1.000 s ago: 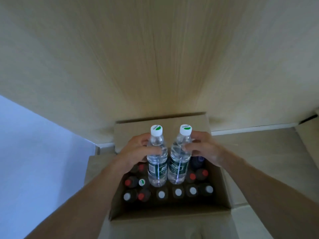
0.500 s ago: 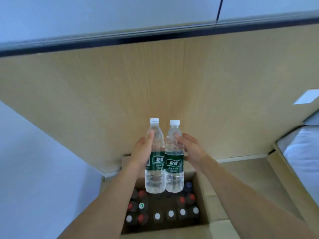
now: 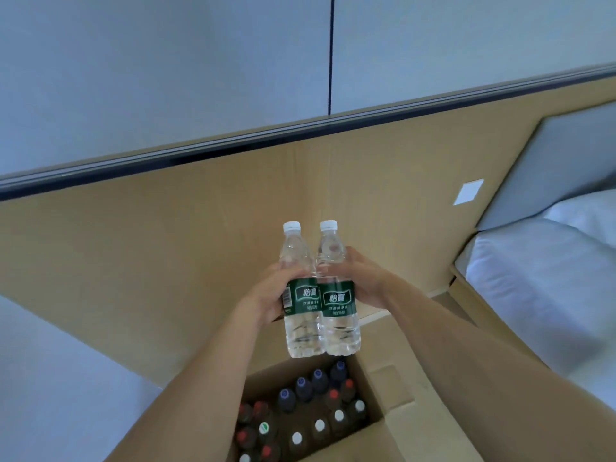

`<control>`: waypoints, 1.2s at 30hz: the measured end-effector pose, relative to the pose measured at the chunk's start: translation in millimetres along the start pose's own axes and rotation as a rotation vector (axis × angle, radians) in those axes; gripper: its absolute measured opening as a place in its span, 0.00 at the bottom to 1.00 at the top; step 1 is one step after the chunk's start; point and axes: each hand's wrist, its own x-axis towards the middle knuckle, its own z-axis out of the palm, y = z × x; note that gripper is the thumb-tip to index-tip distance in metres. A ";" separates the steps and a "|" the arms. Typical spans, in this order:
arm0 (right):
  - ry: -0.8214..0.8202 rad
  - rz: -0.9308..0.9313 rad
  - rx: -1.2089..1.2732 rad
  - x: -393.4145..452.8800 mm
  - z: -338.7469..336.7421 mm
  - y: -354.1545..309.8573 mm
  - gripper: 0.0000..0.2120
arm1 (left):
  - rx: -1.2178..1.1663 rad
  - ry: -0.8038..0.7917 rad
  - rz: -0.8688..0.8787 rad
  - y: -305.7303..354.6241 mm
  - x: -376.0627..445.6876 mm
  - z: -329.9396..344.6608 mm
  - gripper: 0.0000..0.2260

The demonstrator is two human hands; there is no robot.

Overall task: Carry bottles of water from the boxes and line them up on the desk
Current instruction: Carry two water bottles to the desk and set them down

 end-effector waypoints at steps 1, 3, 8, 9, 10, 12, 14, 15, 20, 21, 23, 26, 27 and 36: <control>0.018 -0.011 0.028 -8.5 -1.0 -0.7 0.30 | 0.008 -0.013 0.014 0.8 -2.1 2.8 0.24; 0.096 -0.028 0.083 -28.9 -5.6 -0.3 0.30 | 0.004 -0.038 0.041 1.7 -4.2 11.9 0.25; 0.281 -0.101 0.246 -90.0 -33.6 16.1 0.22 | -0.025 -0.139 0.070 3.3 -12.5 60.9 0.32; 0.314 -0.116 0.278 -104.5 -40.7 20.7 0.21 | -0.021 -0.171 0.071 2.0 -15.1 75.0 0.32; 0.343 -0.131 0.308 -119.7 -48.2 25.9 0.22 | -0.012 -0.201 0.076 -0.4 -16.8 90.1 0.30; 0.428 -0.164 0.369 -152.9 -64.0 36.0 0.22 | 0.000 -0.254 0.083 -5.7 -20.7 123.8 0.26; 0.539 -0.199 0.406 -189.1 -79.9 47.1 0.22 | 0.012 -0.321 0.080 -13.3 -28.3 161.5 0.22; 0.601 -0.203 0.418 -208.8 -86.9 52.7 0.22 | 0.029 -0.365 0.078 -18.6 -32.7 181.2 0.20; 0.856 -0.250 0.537 -311.0 -120.2 94.9 0.23 | 0.102 -0.566 0.016 -55.6 -67.2 283.8 0.22; 0.893 -0.259 0.550 -335.2 -125.0 104.8 0.23 | 0.123 -0.611 -0.016 -67.2 -76.2 305.8 0.22; 0.912 -0.239 0.578 -358.0 -128.4 117.5 0.23 | 0.167 -0.641 -0.034 -76.9 -86.3 327.5 0.22; 1.051 -0.256 0.622 -451.6 -143.7 169.3 0.23 | 0.293 -0.774 -0.137 -128.4 -136.4 402.6 0.22; 1.055 -0.223 0.633 -466.9 -141.7 176.1 0.23 | 0.298 -0.780 -0.135 -137.3 -142.5 415.4 0.22; 1.252 -0.219 0.774 -708.8 -134.4 312.0 0.19 | 0.492 -1.101 -0.316 -288.2 -309.8 579.6 0.29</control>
